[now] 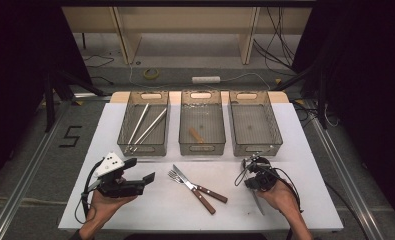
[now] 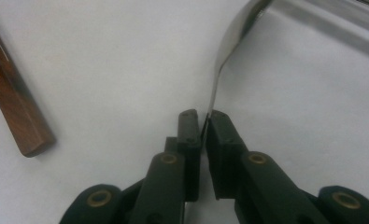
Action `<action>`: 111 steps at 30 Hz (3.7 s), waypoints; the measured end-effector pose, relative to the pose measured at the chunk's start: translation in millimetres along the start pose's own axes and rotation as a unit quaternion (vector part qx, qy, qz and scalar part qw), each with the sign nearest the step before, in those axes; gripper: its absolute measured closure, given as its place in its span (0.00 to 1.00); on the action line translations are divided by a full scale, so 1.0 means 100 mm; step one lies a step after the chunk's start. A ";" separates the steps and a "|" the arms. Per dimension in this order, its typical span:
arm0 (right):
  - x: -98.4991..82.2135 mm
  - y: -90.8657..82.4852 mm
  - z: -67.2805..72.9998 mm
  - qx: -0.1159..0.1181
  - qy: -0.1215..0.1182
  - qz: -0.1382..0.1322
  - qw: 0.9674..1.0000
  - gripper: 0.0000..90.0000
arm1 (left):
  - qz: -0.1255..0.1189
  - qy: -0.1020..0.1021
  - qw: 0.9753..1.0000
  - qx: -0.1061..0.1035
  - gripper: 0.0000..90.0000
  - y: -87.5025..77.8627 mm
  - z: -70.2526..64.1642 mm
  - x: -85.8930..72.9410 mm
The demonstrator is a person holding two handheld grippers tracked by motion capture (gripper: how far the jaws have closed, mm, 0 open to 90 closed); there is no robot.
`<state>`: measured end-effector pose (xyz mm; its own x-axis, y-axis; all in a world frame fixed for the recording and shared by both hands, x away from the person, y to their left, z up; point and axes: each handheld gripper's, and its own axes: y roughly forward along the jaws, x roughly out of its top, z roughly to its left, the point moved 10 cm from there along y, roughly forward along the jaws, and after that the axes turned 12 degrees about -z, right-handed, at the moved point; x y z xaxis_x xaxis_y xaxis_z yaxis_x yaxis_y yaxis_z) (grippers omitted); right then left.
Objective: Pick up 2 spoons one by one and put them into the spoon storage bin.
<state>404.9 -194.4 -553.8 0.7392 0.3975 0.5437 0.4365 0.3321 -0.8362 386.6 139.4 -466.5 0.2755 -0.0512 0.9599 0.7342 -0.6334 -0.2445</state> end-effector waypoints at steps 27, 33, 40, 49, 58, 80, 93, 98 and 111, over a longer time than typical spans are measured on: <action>0.14 -0.12 0.06 0.022 -0.018 -0.043 0.999 1.00 | -0.006 -0.004 1.000 0.000 0.18 0.00 0.01 0.01; 0.23 -0.19 0.13 0.040 -0.024 -0.065 0.997 1.00 | -0.007 -0.005 1.000 0.000 0.18 0.00 0.01 0.01; 0.37 -0.30 0.20 0.073 -0.012 -0.094 0.993 1.00 | -0.009 -0.005 1.000 0.002 0.18 -0.01 0.01 0.02; 0.66 -0.43 0.25 0.080 -0.024 -0.130 0.988 1.00 | -0.013 -0.007 1.000 0.003 0.18 -0.01 0.02 0.03; 1.10 -0.43 0.32 0.092 -0.025 -0.158 0.983 1.00 | -0.014 -0.007 1.000 0.003 0.18 -0.01 0.02 0.03; 2.00 -0.18 0.35 0.077 -0.015 -0.168 0.983 1.00 | -0.020 -0.008 1.000 0.003 0.18 -0.02 0.02 0.05; 2.30 0.06 0.35 0.062 -0.008 -0.157 0.986 1.00 | -0.021 -0.009 1.000 0.001 0.18 -0.03 0.02 0.05; 2.39 0.14 0.34 0.057 -0.009 -0.159 0.986 1.00 | -0.023 -0.011 1.000 0.002 0.18 -0.03 0.02 0.05; 2.52 0.34 0.33 0.042 -0.009 -0.150 0.988 1.00 | -0.021 -0.009 1.000 0.001 0.18 -0.04 0.03 0.05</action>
<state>588.8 -54.5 -443.1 0.5728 0.2859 0.7682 0.5903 0.5063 -0.6286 386.9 143.4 -461.3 0.2549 -0.0105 0.9669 0.7465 -0.6335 -0.2037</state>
